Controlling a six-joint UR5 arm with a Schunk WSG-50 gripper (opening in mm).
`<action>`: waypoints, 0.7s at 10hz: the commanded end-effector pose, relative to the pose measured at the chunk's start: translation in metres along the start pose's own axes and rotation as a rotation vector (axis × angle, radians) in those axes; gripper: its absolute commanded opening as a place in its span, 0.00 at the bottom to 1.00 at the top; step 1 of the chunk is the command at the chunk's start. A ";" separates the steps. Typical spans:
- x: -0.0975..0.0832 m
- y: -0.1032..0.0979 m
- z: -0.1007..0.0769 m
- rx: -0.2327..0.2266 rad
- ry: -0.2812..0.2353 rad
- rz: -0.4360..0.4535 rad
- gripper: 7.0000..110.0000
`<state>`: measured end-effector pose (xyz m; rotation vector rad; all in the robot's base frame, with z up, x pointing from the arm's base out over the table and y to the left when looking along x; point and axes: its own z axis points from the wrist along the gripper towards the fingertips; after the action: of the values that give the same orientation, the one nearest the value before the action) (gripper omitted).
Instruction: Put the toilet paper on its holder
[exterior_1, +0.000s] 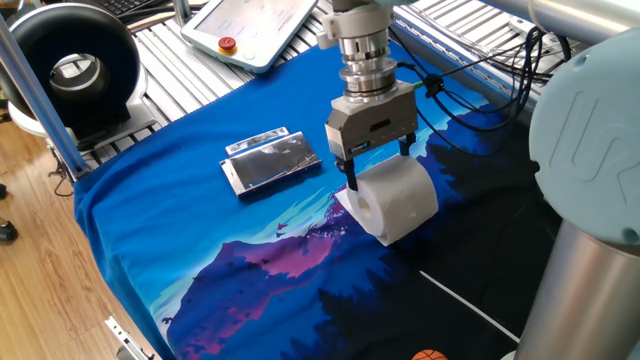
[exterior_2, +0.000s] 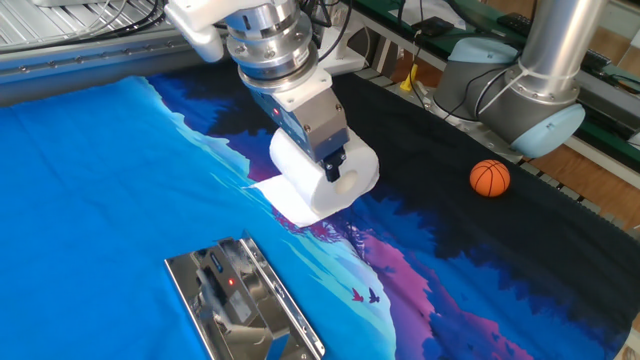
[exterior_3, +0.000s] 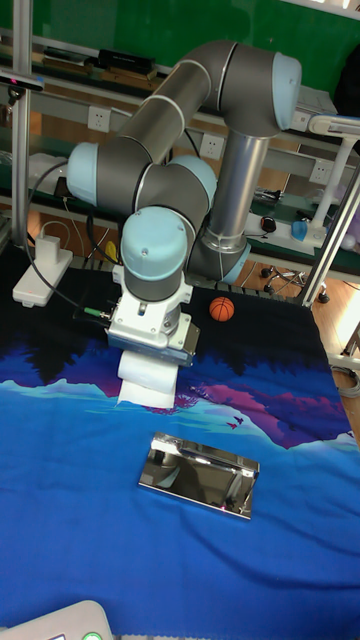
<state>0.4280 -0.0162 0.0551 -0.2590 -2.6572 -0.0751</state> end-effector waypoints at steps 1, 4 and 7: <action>-0.006 0.002 0.011 -0.016 -0.010 0.000 0.79; -0.008 0.006 0.010 -0.023 -0.011 -0.002 0.79; -0.007 0.010 0.009 -0.023 0.000 -0.002 0.79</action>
<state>0.4305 -0.0117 0.0440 -0.2603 -2.6616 -0.0853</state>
